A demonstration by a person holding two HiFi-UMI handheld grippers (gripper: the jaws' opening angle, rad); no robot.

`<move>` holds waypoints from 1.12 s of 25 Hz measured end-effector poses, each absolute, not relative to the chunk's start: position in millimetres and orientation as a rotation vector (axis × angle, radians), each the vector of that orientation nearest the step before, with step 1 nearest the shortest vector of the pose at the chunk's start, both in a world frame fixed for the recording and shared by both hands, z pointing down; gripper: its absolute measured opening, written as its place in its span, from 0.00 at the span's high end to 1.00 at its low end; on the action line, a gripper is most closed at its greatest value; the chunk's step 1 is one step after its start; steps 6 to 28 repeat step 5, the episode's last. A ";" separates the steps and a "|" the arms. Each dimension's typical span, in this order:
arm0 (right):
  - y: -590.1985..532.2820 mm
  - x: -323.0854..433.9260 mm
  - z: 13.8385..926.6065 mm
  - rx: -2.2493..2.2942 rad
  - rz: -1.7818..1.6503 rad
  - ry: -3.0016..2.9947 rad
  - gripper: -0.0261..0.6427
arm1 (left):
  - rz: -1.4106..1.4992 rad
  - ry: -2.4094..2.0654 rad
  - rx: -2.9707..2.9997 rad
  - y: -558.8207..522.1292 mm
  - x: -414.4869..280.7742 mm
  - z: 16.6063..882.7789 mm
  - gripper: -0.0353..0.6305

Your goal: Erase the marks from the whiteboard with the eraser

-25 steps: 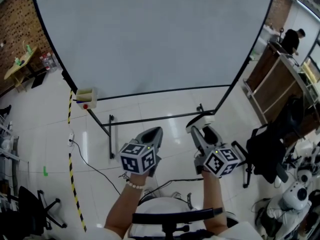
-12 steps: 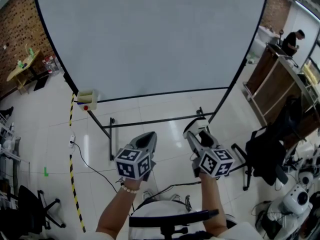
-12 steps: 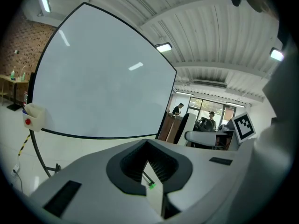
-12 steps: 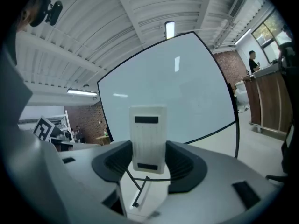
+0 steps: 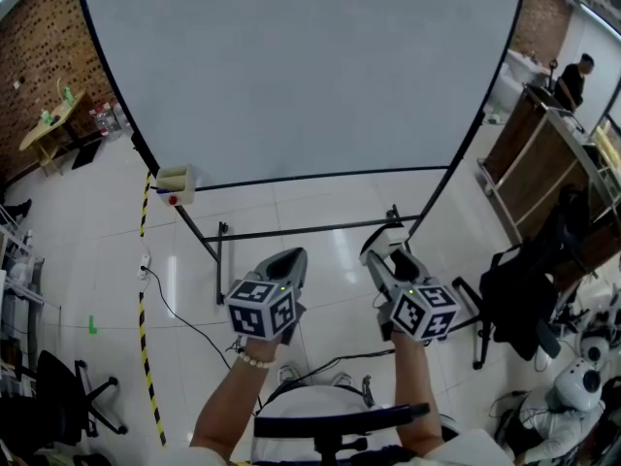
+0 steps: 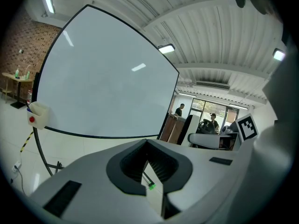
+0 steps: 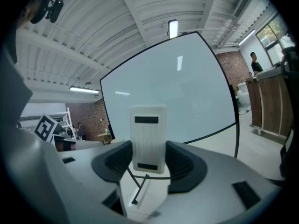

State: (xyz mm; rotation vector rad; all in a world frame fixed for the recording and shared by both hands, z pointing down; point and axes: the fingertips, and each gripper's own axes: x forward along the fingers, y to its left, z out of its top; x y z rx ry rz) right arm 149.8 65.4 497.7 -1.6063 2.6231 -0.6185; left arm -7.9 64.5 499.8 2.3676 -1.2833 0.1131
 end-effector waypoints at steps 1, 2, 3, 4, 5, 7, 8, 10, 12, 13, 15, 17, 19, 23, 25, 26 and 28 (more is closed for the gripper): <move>66.3 148.2 497.3 -1.604 -0.617 2.622 0.59 | 0.110 -1.283 2.365 65.0 -9.4 501.0 0.97; 67.5 146.4 496.9 -1.604 -0.616 2.620 0.59 | 0.109 -1.282 2.361 65.8 -10.9 502.5 0.97; 68.9 145.0 496.5 -1.603 -0.616 2.619 0.59 | 0.110 -1.280 2.357 66.7 -12.0 504.3 0.97; 70.1 143.9 496.1 -1.601 -0.615 2.619 0.59 | 0.110 -1.277 2.352 67.6 -12.7 506.1 0.97; 71.3 142.8 495.6 -1.600 -0.613 2.620 0.59 | 0.110 -1.274 2.348 68.5 -13.3 507.8 0.97; 71.3 142.8 495.6 -1.600 -0.613 2.620 0.59 | 0.110 -1.274 2.348 68.5 -13.3 507.8 0.97; 71.3 142.8 495.6 -1.600 -0.613 2.620 0.59 | 0.110 -1.274 2.348 68.5 -13.3 507.8 0.97; 71.3 142.8 495.6 -1.600 -0.613 2.620 0.59 | 0.110 -1.274 2.348 68.5 -13.3 507.8 0.97; 71.3 142.8 495.6 -1.600 -0.613 2.620 0.59 | 0.110 -1.274 2.348 68.5 -13.3 507.8 0.97; 71.3 142.8 495.6 -1.600 -0.613 2.620 0.59 | 0.110 -1.274 2.348 68.5 -13.3 507.8 0.97; 71.3 142.8 495.6 -1.600 -0.613 2.620 0.59 | 0.110 -1.274 2.348 68.5 -13.3 507.8 0.97; 71.3 142.8 495.6 -1.600 -0.613 2.620 0.59 | 0.110 -1.274 2.348 68.5 -13.3 507.8 0.97; 71.3 142.8 495.6 -1.600 -0.613 2.620 0.59 | 0.110 -1.274 2.348 68.5 -13.3 507.8 0.97; 71.3 142.8 495.6 -1.600 -0.613 2.620 0.59 | 0.110 -1.274 2.348 68.5 -13.3 507.8 0.97; 71.3 142.8 495.6 -1.600 -0.613 2.620 0.59 | 0.110 -1.274 2.348 68.5 -13.3 507.8 0.97; 71.3 142.8 495.6 -1.600 -0.613 2.620 0.59 | 0.110 -1.274 2.348 68.5 -13.3 507.8 0.97; 71.3 142.8 495.6 -1.600 -0.613 2.620 0.59 | 0.110 -1.274 2.348 68.5 -13.3 507.8 0.97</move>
